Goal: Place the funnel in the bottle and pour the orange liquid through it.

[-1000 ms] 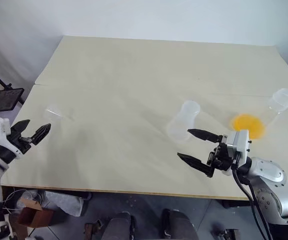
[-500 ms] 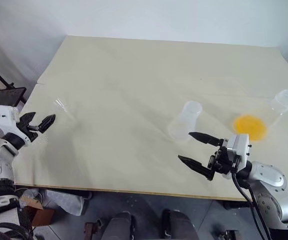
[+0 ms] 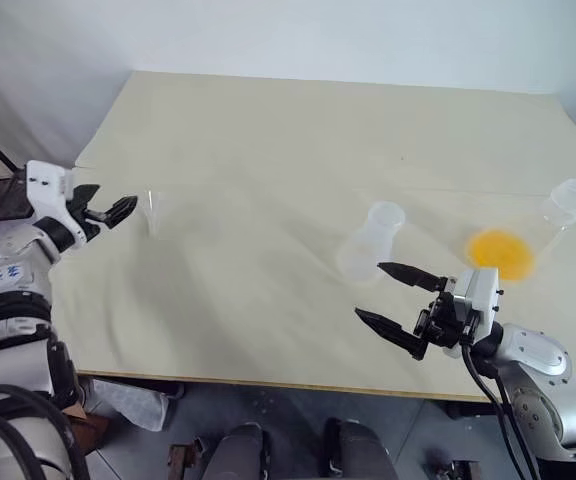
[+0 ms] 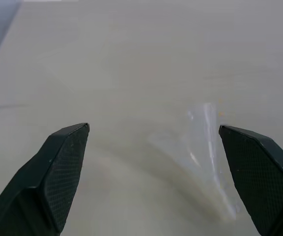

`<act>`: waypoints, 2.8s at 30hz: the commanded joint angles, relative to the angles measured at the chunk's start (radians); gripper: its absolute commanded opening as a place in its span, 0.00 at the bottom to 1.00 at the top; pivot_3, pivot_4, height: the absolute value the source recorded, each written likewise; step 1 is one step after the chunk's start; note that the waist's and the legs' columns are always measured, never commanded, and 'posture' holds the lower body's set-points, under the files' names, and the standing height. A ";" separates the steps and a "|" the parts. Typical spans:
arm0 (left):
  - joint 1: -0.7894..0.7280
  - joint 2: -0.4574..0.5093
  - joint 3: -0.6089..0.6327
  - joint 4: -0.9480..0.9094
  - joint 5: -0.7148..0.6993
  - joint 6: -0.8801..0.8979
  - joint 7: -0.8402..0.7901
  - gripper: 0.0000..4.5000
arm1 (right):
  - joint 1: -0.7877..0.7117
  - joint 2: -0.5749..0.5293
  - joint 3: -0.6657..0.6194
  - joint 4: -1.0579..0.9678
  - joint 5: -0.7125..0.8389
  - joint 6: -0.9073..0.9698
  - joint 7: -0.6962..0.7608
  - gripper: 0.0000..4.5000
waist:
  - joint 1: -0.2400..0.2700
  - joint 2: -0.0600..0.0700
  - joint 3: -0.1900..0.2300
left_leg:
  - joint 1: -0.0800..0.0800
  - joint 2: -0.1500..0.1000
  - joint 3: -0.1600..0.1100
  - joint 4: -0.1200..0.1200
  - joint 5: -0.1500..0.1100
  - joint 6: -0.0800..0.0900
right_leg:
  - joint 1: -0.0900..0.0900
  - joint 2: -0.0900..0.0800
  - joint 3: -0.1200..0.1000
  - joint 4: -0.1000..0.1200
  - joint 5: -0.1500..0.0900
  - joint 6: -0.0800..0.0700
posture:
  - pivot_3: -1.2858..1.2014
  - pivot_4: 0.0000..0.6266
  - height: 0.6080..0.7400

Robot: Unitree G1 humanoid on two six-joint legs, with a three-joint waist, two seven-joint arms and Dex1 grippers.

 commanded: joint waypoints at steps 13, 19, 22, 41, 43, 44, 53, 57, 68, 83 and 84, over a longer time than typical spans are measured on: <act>-0.168 -0.072 -0.068 0.140 0.100 -0.069 -0.054 1.00 | 0.059 0.025 -0.021 -0.069 -0.015 -0.044 -0.048 1.00 | -0.001 -0.001 0.000 | -0.001 0.000 0.000 0.001 0.000 0.001 | 0.000 0.000 -0.001 0.000 0.000 0.000 | 0.52 0.24 1.00; -0.189 -0.094 -0.106 0.147 0.145 -0.084 -0.111 1.00 | 0.074 0.023 -0.020 -0.079 -0.016 -0.049 -0.058 1.00 | 0.000 -0.001 0.000 | -0.001 -0.001 0.000 0.001 0.000 0.001 | 0.000 -0.001 -0.001 0.000 0.000 0.001 | 0.52 0.24 1.00; -0.199 -0.097 -0.135 0.153 0.178 -0.092 -0.123 1.00 | 0.071 0.022 -0.022 -0.075 -0.016 -0.053 -0.063 1.00 | 0.000 -0.001 0.000 | -0.001 0.000 0.000 0.001 0.000 0.001 | 0.000 0.000 -0.001 0.000 0.000 0.001 | 0.52 0.24 1.00; -0.183 0.004 -0.174 0.149 0.223 -0.020 -0.354 1.00 | 0.085 0.044 0.002 -0.076 -0.031 -0.067 -0.080 1.00 | 0.001 -0.001 0.000 | -0.001 0.000 0.000 0.001 0.001 0.001 | 0.000 0.000 -0.001 0.000 0.000 0.001 | 0.52 0.24 1.00; -0.170 0.003 -0.170 0.139 0.213 -0.021 -0.388 1.00 | 0.082 0.045 0.003 -0.072 -0.031 -0.067 -0.078 1.00 | 0.000 -0.001 0.000 | -0.001 0.000 0.000 0.001 0.001 0.001 | 0.000 -0.001 -0.001 0.000 0.000 0.001 | 0.52 0.24 1.00; -0.161 0.003 -0.170 0.131 0.209 -0.026 -0.412 1.00 | 0.081 0.045 0.004 -0.072 -0.031 -0.067 -0.078 1.00 | 0.000 -0.001 0.000 | -0.001 0.000 0.000 0.001 0.001 0.001 | 0.000 -0.001 -0.001 0.000 0.000 0.001 | 0.52 0.24 1.00; -0.054 -0.014 -0.190 0.033 0.183 -0.053 -0.617 1.00 | 0.079 0.047 0.011 -0.069 -0.031 -0.066 -0.072 1.00 | -0.002 -0.001 0.000 | -0.001 0.000 0.000 0.001 0.001 0.001 | 0.000 0.000 -0.001 0.001 0.000 0.000 | 0.52 0.24 1.00; -0.031 -0.022 -0.193 0.004 0.175 -0.069 -0.642 1.00 | 0.082 0.047 0.013 -0.071 -0.030 -0.066 -0.073 1.00 | 0.000 -0.001 0.000 | -0.001 0.000 -0.001 0.001 0.001 0.001 | 0.000 -0.001 -0.001 0.001 0.000 0.000 | 0.52 0.24 1.00; 0.082 0.050 -0.165 -0.163 0.129 -0.128 -0.735 1.00 | 0.099 0.042 0.010 -0.080 -0.028 -0.067 -0.071 1.00 | -0.005 -0.001 0.000 | -0.001 0.000 0.000 0.001 0.001 0.001 | 0.000 0.000 0.000 0.001 0.000 0.000 | 0.52 0.24 1.00; 0.603 0.182 0.038 -0.807 -0.151 0.170 -0.645 1.00 | 0.089 0.035 0.025 -0.059 -0.019 -0.059 -0.041 1.00 | -0.020 -0.001 0.001 | 0.000 0.001 -0.004 0.001 0.000 0.001 | 0.001 -0.003 0.009 0.000 0.000 0.000 | 0.52 0.24 1.00; 0.616 0.172 0.050 -0.829 -0.159 0.195 -0.609 1.00 | 0.084 0.036 0.029 -0.055 -0.021 -0.058 -0.038 1.00 | -0.020 -0.001 0.001 | 0.000 0.001 -0.004 0.001 0.000 0.001 | 0.001 -0.003 0.010 0.000 0.000 0.000 | 0.52 0.24 1.00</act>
